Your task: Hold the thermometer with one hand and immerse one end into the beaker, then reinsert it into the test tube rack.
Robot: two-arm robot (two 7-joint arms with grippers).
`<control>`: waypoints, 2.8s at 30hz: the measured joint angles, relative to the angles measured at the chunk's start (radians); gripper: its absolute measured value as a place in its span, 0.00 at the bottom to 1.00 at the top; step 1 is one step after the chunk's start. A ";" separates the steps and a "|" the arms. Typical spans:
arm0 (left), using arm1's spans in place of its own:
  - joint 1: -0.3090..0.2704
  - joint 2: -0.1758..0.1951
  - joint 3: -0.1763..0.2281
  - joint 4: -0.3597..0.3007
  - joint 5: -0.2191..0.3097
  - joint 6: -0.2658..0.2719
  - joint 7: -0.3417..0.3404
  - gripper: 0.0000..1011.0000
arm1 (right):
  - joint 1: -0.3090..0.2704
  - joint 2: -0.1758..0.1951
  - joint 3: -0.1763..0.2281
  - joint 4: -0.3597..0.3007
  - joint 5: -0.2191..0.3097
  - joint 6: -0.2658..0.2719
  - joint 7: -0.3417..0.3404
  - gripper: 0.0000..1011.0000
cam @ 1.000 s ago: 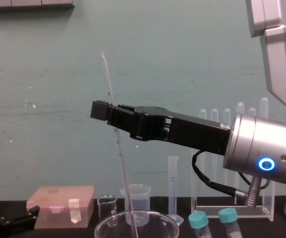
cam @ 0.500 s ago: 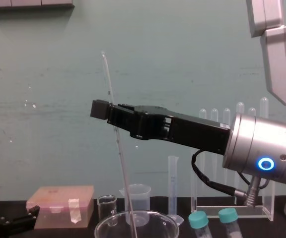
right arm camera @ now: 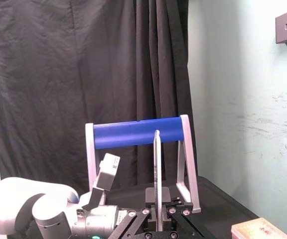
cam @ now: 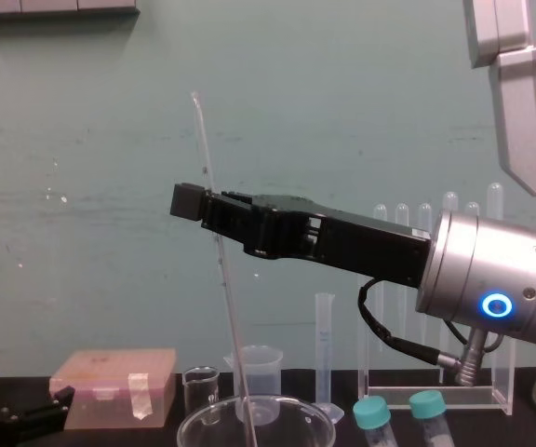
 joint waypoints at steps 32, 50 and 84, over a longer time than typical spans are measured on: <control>0.000 0.000 0.000 0.000 0.000 0.000 0.000 1.00 | -0.003 0.001 -0.005 -0.008 -0.007 0.000 0.000 0.06; 0.000 0.000 0.000 0.000 0.000 0.000 0.000 1.00 | 0.002 0.001 -0.005 -0.006 -0.008 0.002 0.001 0.06; 0.000 0.000 0.000 0.000 0.000 0.000 0.000 1.00 | -0.001 0.001 -0.006 -0.006 -0.005 0.008 -0.002 0.06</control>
